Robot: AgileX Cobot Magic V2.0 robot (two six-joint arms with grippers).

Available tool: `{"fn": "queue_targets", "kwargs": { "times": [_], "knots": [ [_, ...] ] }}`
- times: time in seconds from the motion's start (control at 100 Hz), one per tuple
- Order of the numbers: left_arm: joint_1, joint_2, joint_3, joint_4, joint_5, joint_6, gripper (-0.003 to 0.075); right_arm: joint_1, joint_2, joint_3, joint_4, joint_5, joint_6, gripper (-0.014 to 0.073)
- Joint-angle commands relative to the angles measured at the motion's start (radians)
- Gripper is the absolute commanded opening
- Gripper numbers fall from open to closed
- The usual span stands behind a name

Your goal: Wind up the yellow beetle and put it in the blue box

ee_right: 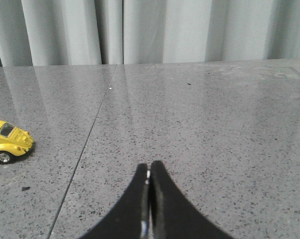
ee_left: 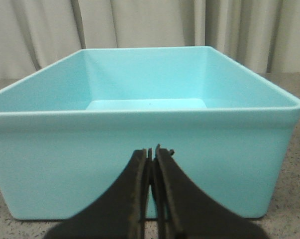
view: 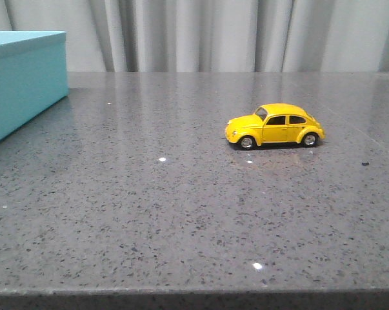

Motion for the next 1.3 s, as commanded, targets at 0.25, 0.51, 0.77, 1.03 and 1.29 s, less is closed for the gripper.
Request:
{"fn": "queue_targets", "kwargs": {
  "times": [0.25,0.51,0.77,1.03,1.29],
  "knots": [
    [0.002,-0.027,-0.026,-0.042,-0.187,-0.007,-0.0019,-0.004,-0.023,-0.050,0.018,-0.117,-0.004,-0.0067],
    [-0.001,0.073,-0.183,-0.044,-0.050,-0.007,0.0018,-0.003,-0.012,-0.195,0.018,0.074,-0.001,-0.0048],
    [-0.001,0.190,-0.284,-0.044,-0.049,-0.007,0.0436,-0.003,-0.012,-0.277,0.018,0.150,-0.001,0.0237],
    [-0.001,0.295,-0.357,-0.044,-0.016,-0.007,0.0443,-0.003,0.075,-0.357,0.049,0.243,-0.001,0.0352],
    [-0.001,0.305,-0.357,-0.058,-0.044,-0.007,0.0443,-0.002,0.156,-0.360,0.103,0.216,-0.001,0.0350]
  ]
}}
